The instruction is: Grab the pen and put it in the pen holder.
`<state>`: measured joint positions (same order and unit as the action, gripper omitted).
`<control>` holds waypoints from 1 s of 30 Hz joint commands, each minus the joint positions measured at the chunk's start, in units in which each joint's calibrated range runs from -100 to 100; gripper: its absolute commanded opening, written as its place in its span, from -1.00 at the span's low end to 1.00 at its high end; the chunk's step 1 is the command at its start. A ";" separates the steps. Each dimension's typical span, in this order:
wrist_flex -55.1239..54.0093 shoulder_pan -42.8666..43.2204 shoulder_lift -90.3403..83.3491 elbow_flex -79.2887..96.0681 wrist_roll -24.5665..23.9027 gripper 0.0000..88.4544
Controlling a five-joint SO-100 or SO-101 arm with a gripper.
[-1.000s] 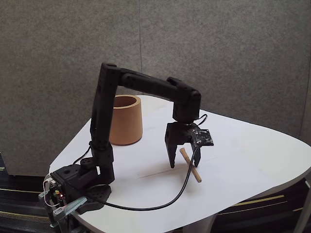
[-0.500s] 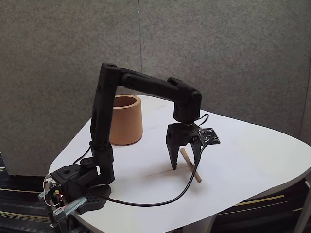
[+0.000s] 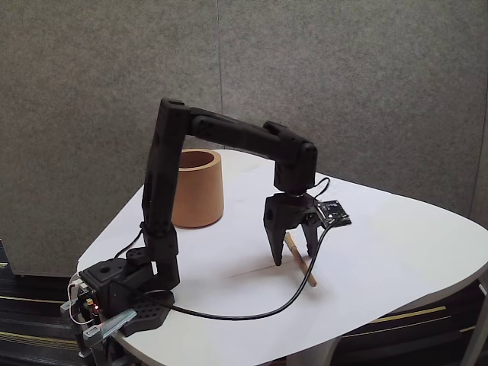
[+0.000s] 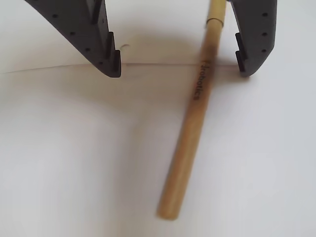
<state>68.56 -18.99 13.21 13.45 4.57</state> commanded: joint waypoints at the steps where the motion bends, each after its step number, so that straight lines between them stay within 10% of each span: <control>1: -0.85 0.39 -0.97 -3.79 0.15 -0.25; 25: -6.86 1.34 -3.00 4.15 -0.01 -0.26; 30: -6.86 1.34 -3.00 4.15 0.36 -0.89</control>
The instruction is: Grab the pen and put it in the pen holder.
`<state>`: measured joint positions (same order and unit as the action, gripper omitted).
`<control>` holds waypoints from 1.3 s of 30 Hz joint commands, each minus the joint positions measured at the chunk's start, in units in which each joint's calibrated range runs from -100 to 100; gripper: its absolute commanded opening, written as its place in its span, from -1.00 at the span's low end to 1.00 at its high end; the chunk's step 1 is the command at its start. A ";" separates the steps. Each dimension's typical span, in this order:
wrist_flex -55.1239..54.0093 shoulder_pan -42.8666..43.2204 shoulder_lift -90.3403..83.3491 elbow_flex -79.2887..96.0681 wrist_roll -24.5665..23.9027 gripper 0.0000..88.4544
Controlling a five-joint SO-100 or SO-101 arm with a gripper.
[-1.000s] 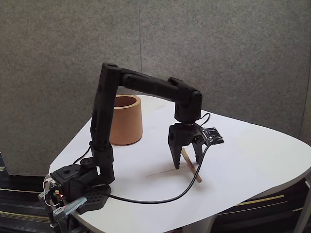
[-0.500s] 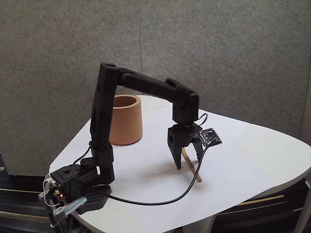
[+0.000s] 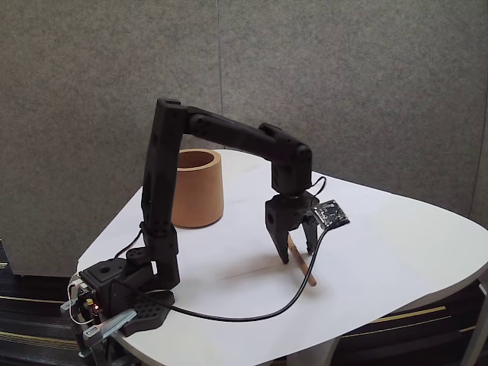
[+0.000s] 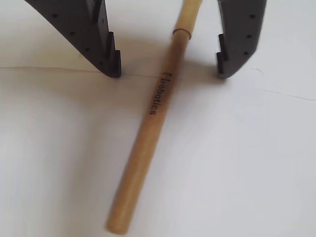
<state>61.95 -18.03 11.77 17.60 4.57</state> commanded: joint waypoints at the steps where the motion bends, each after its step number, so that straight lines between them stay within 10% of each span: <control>1: -0.25 0.39 -1.56 0.00 0.36 -1.00; 39: -0.08 9.25 -37.76 -9.39 1.51 -0.99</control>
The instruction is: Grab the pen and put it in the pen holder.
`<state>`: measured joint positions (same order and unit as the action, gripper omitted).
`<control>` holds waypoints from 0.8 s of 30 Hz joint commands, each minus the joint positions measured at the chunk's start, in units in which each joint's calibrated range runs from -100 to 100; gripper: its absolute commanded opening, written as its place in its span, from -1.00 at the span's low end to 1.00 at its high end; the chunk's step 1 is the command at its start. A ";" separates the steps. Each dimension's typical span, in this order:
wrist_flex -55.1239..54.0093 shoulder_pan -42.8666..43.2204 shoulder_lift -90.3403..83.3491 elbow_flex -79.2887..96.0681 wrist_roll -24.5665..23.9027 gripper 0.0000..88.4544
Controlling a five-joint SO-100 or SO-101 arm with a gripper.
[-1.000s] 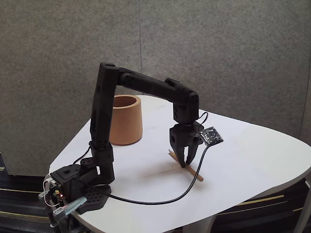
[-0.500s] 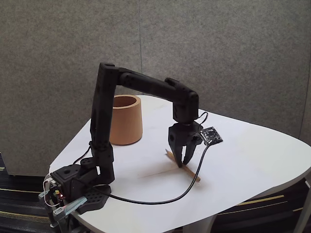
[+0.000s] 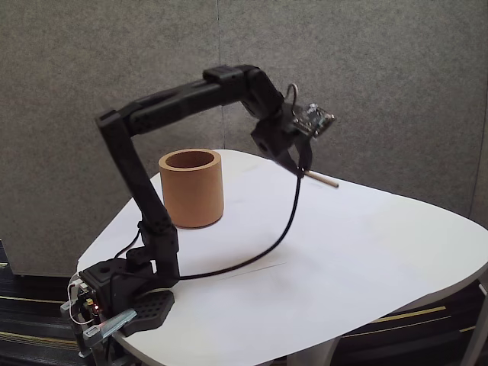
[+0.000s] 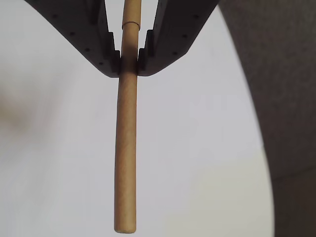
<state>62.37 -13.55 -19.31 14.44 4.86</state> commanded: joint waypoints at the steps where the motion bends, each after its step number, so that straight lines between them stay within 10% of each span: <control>1: -0.51 6.74 -7.66 -7.40 2.06 -0.99; 24: -20.85 32.88 -22.78 6.23 37.28 -0.99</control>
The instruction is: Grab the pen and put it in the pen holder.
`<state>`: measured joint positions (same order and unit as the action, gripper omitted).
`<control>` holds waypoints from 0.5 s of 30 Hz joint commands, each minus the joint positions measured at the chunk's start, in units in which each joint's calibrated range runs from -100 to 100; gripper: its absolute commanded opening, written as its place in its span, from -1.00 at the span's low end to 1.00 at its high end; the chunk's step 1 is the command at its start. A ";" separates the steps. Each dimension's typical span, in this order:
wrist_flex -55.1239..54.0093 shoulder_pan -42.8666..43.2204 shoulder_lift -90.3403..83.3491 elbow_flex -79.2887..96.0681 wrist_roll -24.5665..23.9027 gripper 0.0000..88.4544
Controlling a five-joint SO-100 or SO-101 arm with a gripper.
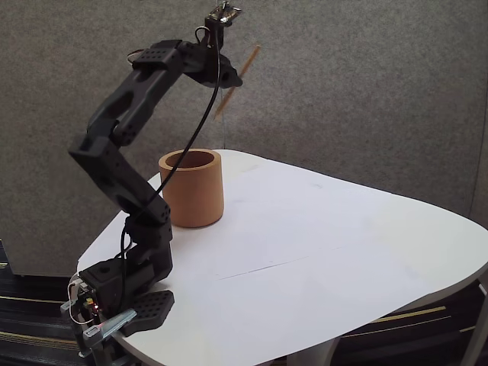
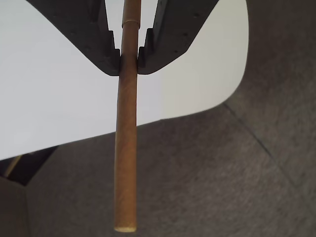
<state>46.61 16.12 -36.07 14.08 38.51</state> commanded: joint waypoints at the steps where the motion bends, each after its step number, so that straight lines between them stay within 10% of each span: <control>1: -6.44 4.16 -8.13 10.02 4.63 -0.99; 15: -38.90 12.50 -24.40 51.17 7.79 -0.99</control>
<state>16.53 26.70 -58.59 59.75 45.93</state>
